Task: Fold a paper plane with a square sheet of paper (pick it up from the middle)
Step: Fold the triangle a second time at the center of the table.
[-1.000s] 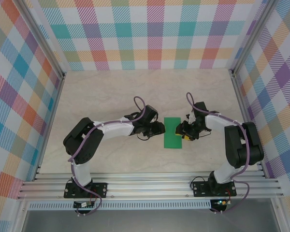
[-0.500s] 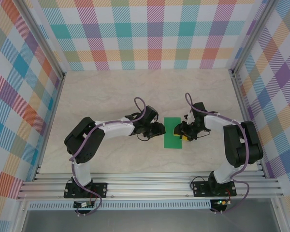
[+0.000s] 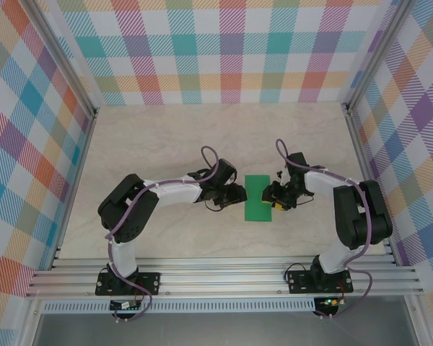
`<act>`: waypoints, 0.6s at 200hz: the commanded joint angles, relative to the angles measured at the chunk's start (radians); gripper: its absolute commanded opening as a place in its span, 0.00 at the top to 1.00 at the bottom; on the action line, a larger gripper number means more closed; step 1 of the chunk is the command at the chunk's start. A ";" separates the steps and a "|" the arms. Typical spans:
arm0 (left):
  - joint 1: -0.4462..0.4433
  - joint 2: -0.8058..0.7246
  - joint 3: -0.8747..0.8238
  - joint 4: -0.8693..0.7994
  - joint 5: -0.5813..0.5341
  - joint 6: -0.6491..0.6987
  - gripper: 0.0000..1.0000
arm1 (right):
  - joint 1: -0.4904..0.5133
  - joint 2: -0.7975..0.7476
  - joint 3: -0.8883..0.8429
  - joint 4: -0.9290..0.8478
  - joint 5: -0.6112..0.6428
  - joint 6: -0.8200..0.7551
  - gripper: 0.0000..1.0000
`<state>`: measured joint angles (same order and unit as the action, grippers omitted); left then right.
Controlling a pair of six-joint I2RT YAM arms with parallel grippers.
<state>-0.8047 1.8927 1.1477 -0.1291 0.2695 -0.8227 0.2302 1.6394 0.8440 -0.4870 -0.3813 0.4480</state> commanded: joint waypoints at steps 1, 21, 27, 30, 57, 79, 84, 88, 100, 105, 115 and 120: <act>-0.024 0.021 0.014 -0.022 0.010 -0.006 0.55 | 0.006 0.011 -0.008 0.022 -0.063 0.001 0.54; -0.025 0.025 0.017 -0.021 0.011 -0.007 0.56 | 0.006 0.001 -0.017 0.025 -0.084 0.000 0.56; -0.027 0.026 0.017 -0.021 0.011 -0.007 0.56 | 0.006 -0.003 -0.018 0.029 -0.095 0.000 0.57; -0.026 0.026 0.018 -0.021 0.011 -0.007 0.56 | 0.006 -0.005 -0.019 0.029 -0.101 0.000 0.57; -0.028 0.032 0.022 -0.024 0.010 -0.007 0.56 | 0.006 -0.029 -0.029 0.039 -0.123 0.014 0.58; -0.031 0.035 0.026 -0.025 0.013 -0.010 0.56 | 0.007 -0.029 -0.023 0.016 -0.085 0.008 0.57; -0.032 0.035 0.026 -0.024 0.013 -0.011 0.56 | 0.007 -0.026 -0.020 0.008 -0.066 0.005 0.56; -0.033 0.037 0.027 -0.024 0.014 -0.012 0.56 | 0.007 -0.023 -0.016 -0.004 -0.053 0.003 0.55; -0.034 0.039 0.027 -0.023 0.018 -0.018 0.56 | 0.006 -0.024 -0.009 -0.025 -0.016 -0.002 0.54; -0.035 0.039 0.025 -0.020 0.020 -0.018 0.56 | 0.007 -0.026 -0.008 -0.029 -0.004 -0.003 0.54; -0.039 0.039 0.027 -0.020 0.022 -0.021 0.56 | 0.006 -0.032 -0.008 -0.034 0.011 -0.003 0.53; -0.040 0.037 0.027 -0.020 0.020 -0.021 0.56 | 0.006 -0.035 -0.007 -0.037 0.017 -0.002 0.52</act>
<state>-0.8253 1.9091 1.1488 -0.1299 0.2726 -0.8249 0.2306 1.6382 0.8261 -0.4732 -0.4271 0.4553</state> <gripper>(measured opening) 0.443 0.467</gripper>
